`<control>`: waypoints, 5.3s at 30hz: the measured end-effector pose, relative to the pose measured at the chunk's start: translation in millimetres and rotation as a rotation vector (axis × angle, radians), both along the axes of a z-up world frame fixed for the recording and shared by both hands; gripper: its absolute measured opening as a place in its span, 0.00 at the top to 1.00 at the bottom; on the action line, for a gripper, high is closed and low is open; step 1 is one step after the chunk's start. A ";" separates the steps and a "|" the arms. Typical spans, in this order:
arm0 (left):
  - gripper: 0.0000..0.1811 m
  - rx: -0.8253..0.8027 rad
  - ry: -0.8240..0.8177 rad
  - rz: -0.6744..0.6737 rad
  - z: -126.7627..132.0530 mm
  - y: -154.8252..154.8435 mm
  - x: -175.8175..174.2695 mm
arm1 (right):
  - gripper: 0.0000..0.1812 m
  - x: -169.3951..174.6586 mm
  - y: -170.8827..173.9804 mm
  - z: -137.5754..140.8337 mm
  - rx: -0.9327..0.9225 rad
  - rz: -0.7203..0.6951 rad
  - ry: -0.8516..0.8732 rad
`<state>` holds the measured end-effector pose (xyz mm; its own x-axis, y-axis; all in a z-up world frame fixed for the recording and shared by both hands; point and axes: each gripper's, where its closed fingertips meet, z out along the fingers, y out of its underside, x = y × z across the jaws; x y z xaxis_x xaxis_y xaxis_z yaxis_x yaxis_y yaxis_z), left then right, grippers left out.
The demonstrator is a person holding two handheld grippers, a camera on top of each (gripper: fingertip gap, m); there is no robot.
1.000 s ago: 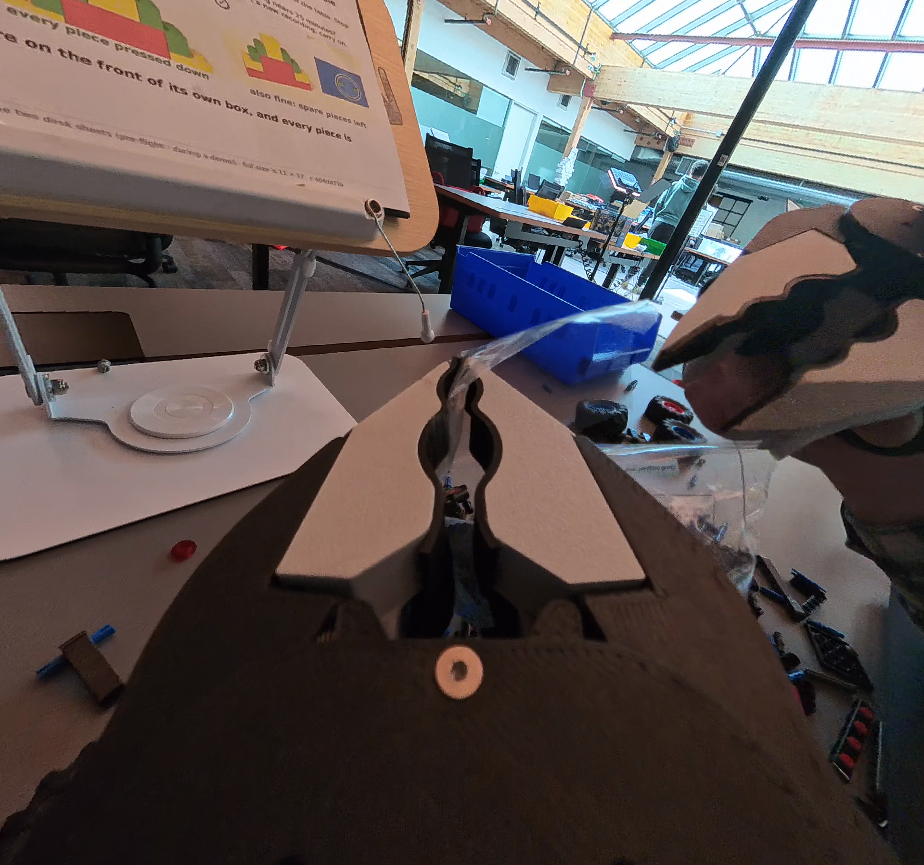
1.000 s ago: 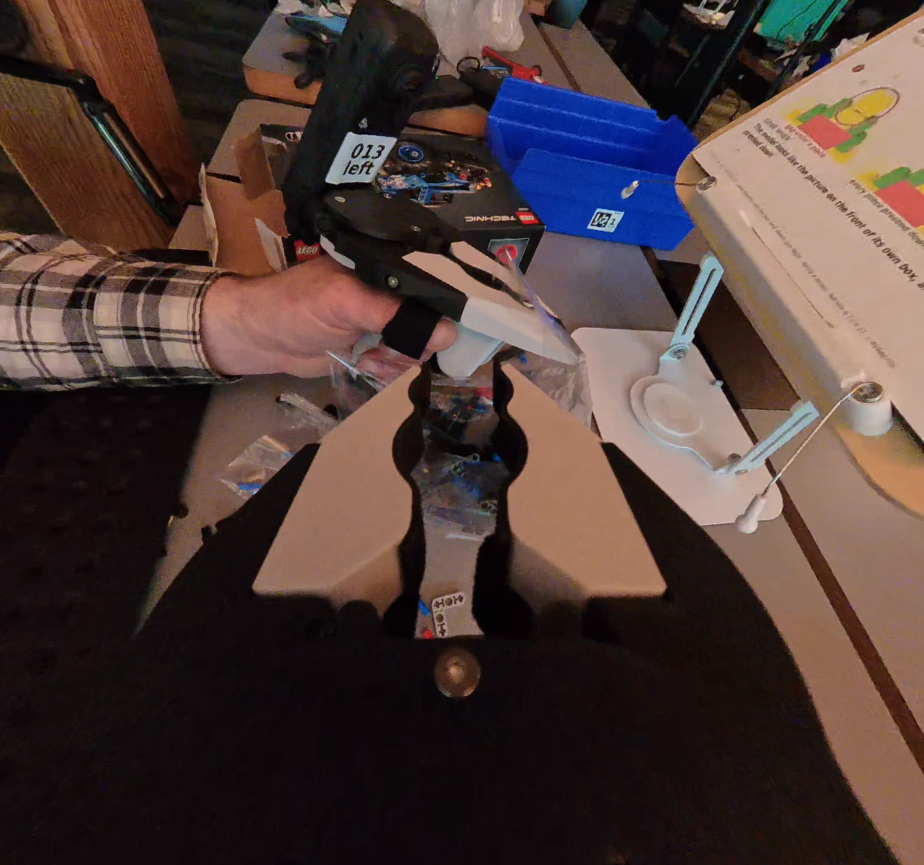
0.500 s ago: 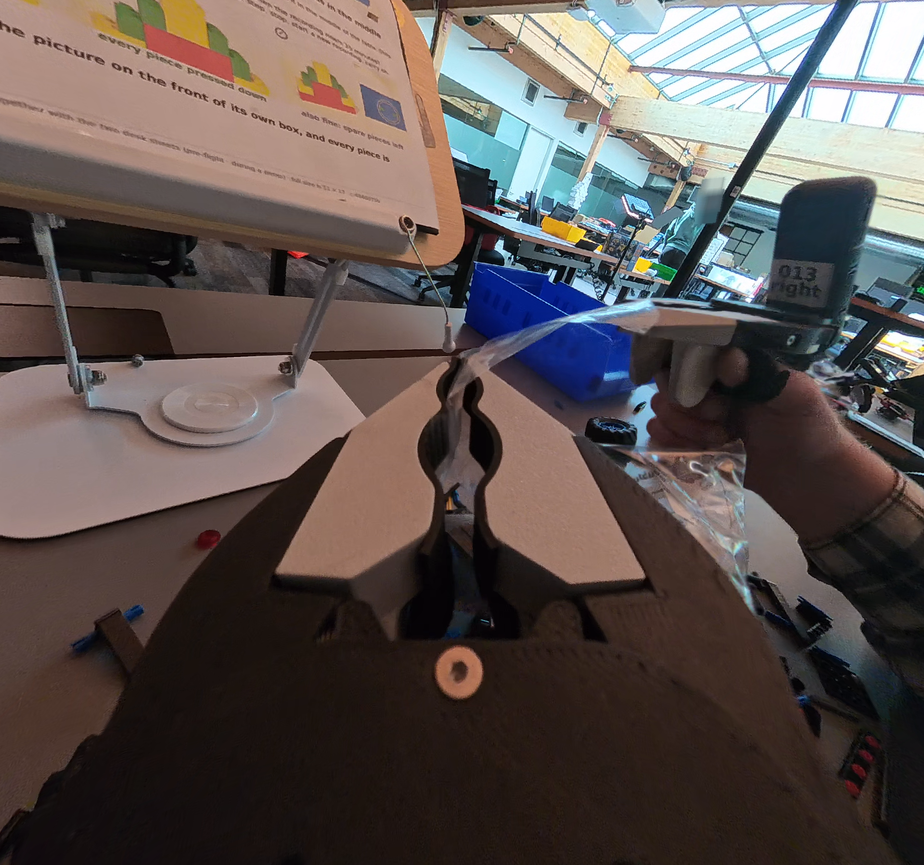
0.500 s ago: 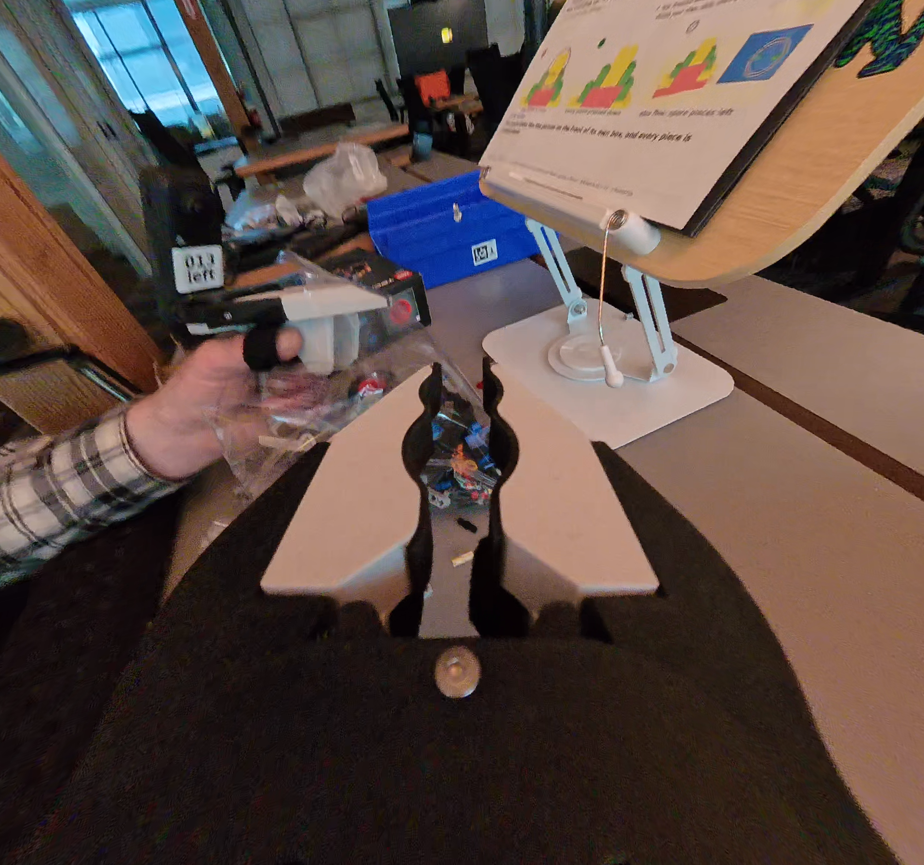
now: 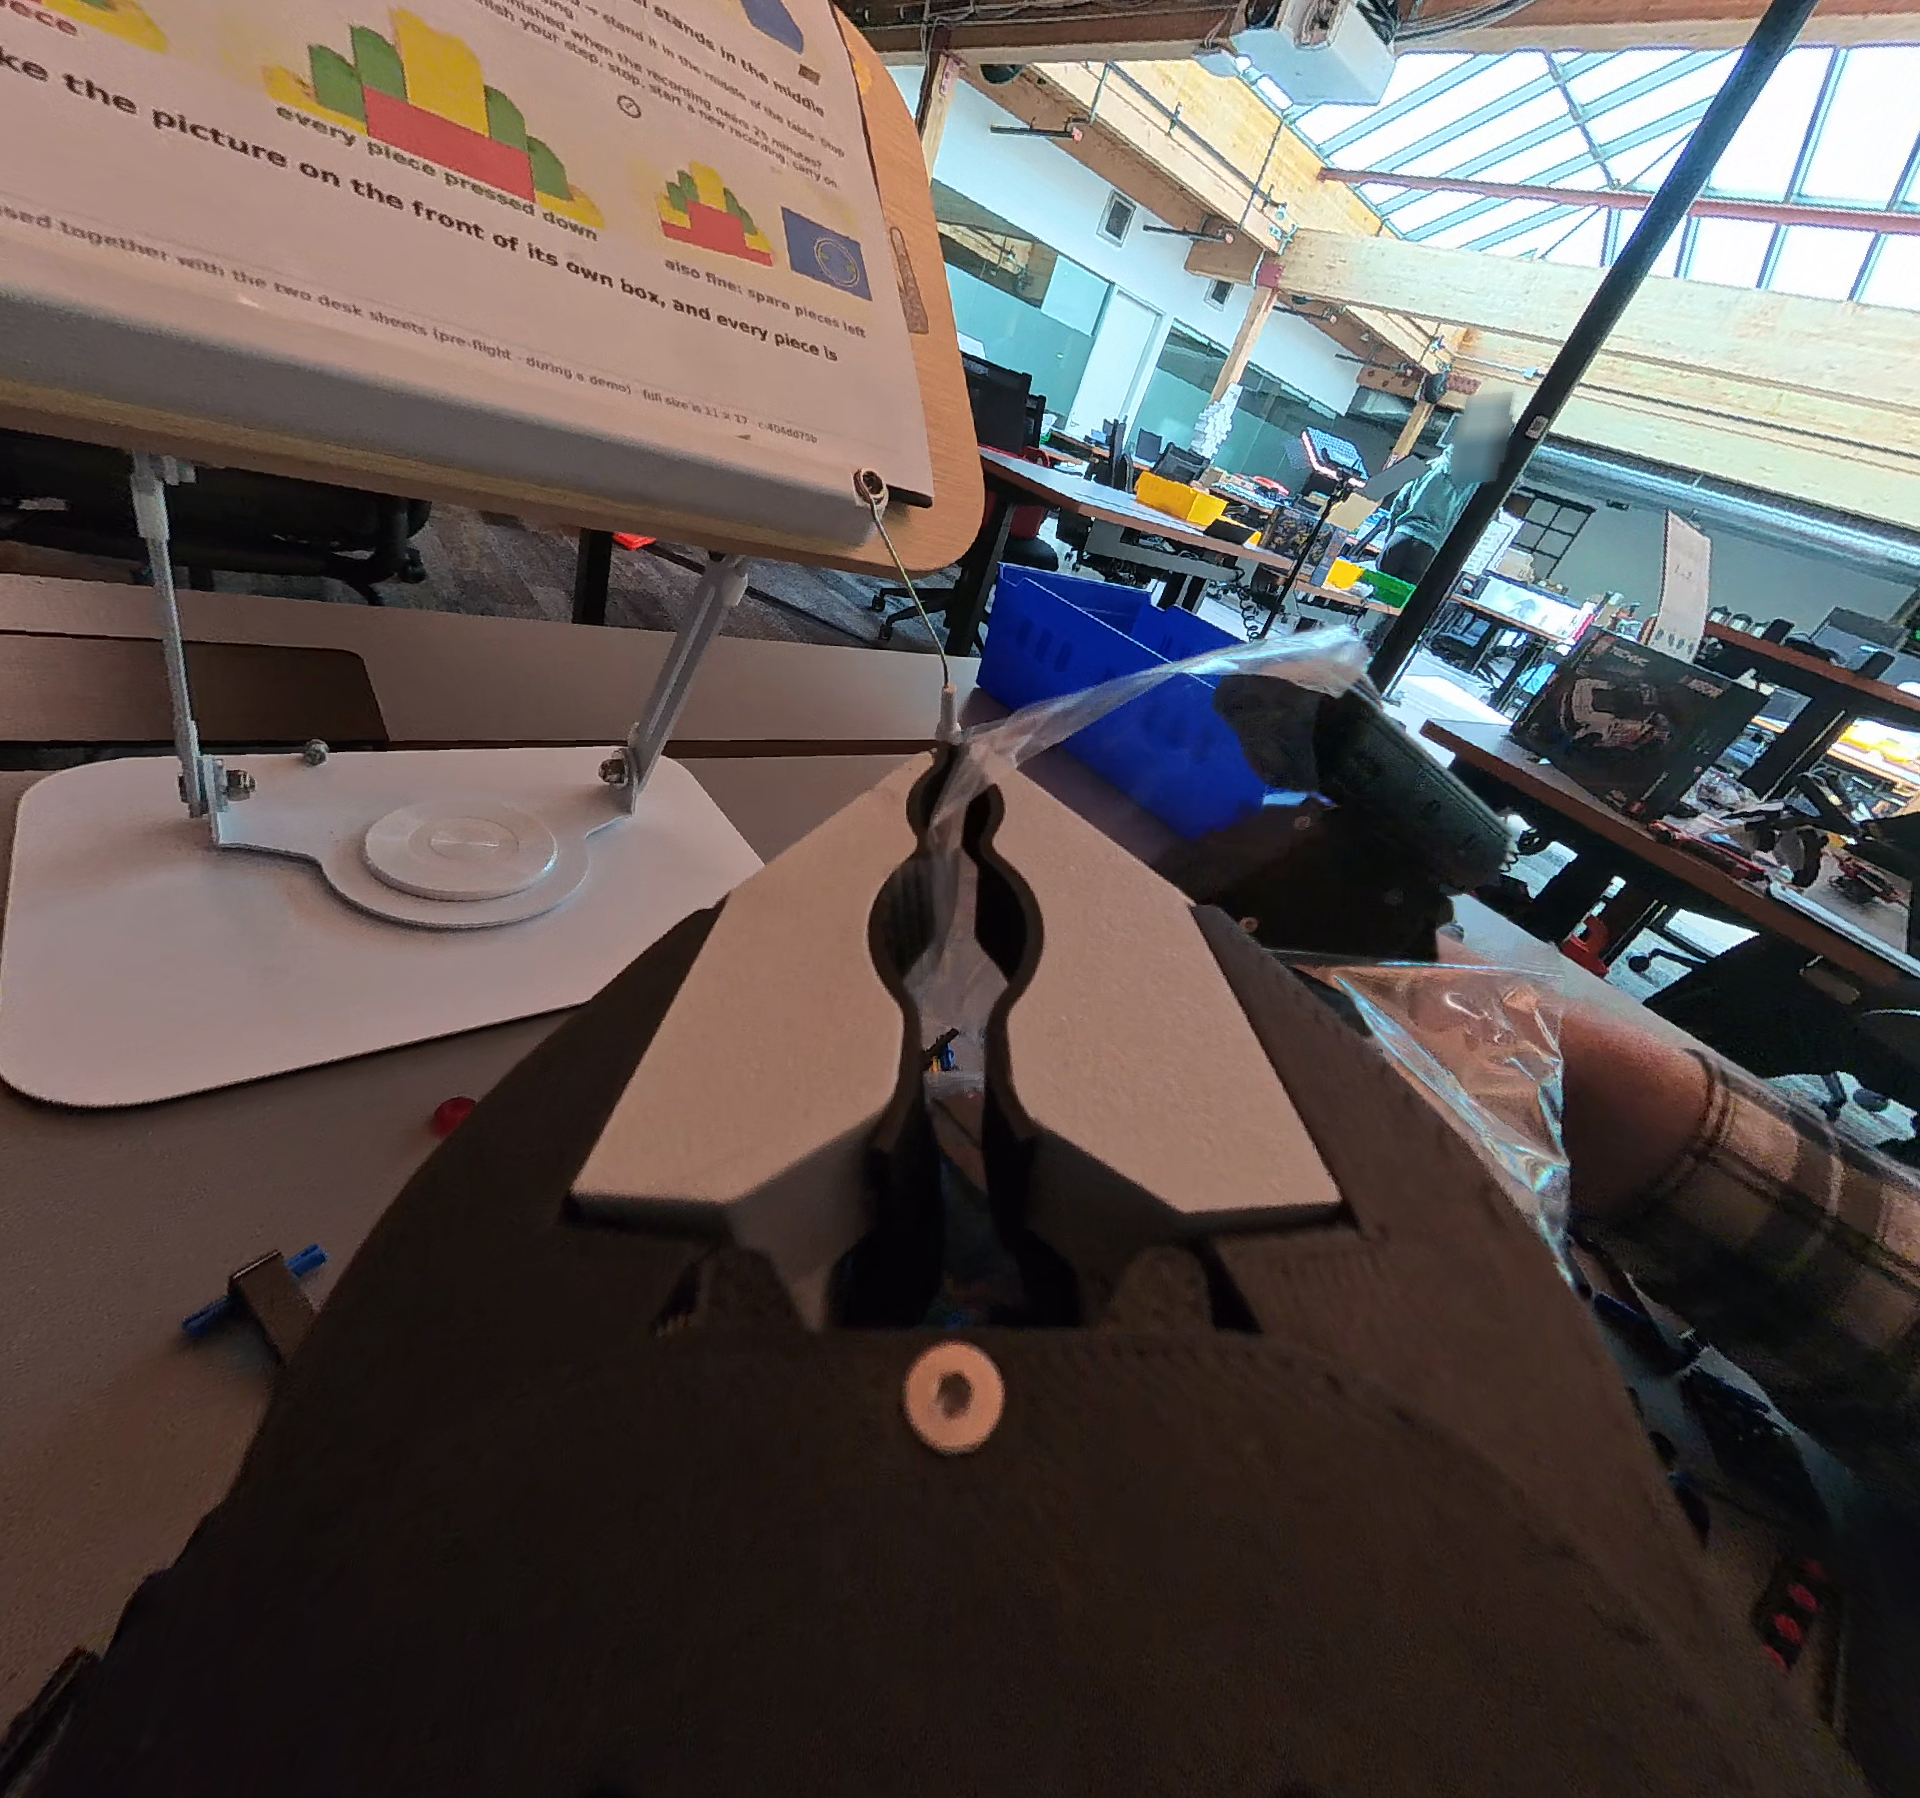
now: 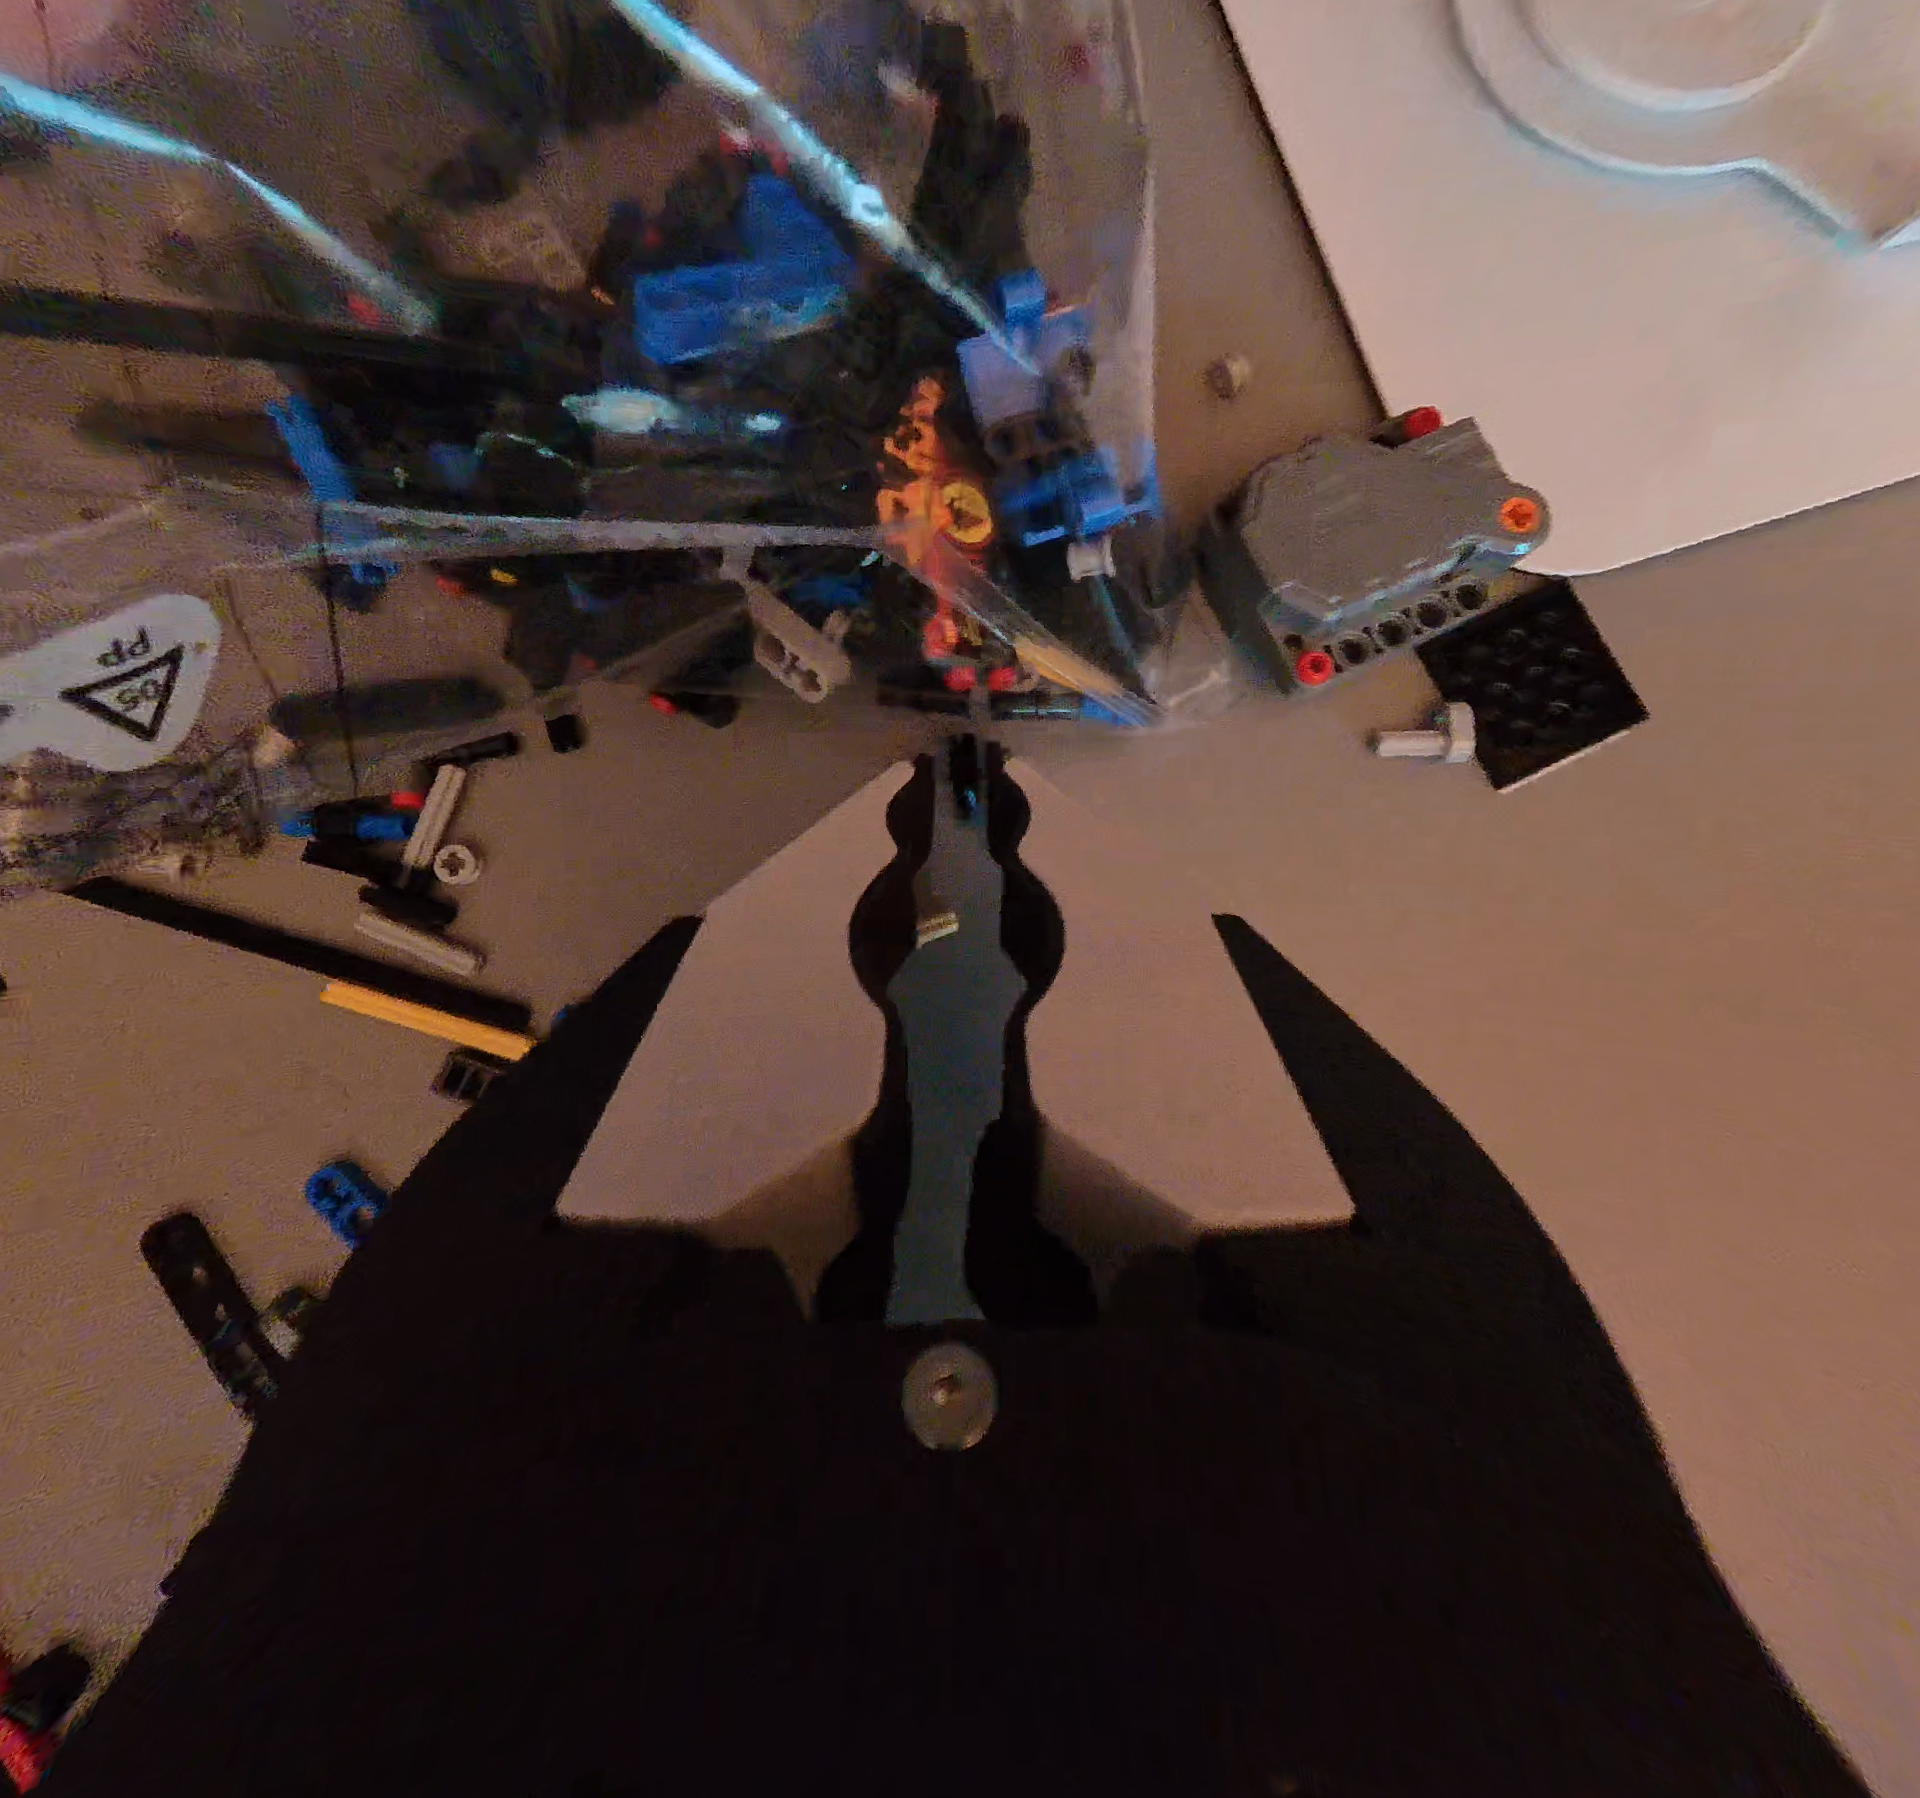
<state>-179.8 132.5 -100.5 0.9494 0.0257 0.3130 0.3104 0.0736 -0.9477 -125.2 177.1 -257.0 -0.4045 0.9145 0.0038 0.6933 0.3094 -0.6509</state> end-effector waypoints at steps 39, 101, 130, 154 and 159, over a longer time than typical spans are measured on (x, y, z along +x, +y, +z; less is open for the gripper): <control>1.00 -0.025 0.039 -0.039 -2.8 5.0 11.8 | 0.88 33.0 8.1 14.3 -0.100 -0.111 -0.075; 1.00 -0.043 0.062 -0.110 -4.3 11.1 31.2 | 0.99 144.4 66.0 -4.5 -0.006 -0.318 -0.191; 1.00 -0.067 0.111 -0.153 -6.0 15.8 45.7 | 0.89 116.8 23.6 145.9 0.047 -0.222 0.412; 1.00 -0.072 0.118 -0.168 -6.4 17.5 49.8 | 0.99 152.9 25.0 130.6 -0.046 -0.270 0.372; 1.00 -0.077 0.124 -0.171 -7.4 17.5 50.8 | 0.98 95.8 -50.7 163.6 0.055 -0.031 0.411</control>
